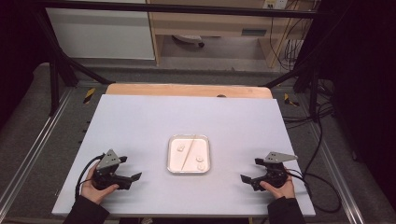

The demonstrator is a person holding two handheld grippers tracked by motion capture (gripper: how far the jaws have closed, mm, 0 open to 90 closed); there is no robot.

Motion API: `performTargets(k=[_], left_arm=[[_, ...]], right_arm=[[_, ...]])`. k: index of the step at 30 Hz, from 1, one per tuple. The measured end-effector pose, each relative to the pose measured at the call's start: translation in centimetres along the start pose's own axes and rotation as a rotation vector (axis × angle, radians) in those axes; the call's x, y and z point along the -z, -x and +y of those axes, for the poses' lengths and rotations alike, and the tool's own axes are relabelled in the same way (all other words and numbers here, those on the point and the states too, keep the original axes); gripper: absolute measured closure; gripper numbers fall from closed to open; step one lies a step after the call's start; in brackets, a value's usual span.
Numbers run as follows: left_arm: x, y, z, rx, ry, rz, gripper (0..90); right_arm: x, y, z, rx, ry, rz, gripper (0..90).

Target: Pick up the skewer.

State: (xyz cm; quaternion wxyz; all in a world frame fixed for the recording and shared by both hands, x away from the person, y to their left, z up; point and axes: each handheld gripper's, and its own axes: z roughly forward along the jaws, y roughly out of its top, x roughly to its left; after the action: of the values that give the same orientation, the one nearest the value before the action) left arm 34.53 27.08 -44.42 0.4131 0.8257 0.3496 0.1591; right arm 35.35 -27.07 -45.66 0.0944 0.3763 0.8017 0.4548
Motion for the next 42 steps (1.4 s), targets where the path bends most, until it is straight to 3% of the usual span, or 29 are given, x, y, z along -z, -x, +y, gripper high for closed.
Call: performTargets(k=[18,42], left_arm=[[-0.4,0.4,0.5,-0.001,-0.025,-0.013,11.4],[-1.0,1.9,2.4,-0.010,-0.040,0.010,12.7]], right_arm=[[-0.2,0.0,-0.1,-0.003,-0.004,-0.002,0.8],[-0.1,0.0,0.0,-0.001,-0.008,-0.010,0.7]])
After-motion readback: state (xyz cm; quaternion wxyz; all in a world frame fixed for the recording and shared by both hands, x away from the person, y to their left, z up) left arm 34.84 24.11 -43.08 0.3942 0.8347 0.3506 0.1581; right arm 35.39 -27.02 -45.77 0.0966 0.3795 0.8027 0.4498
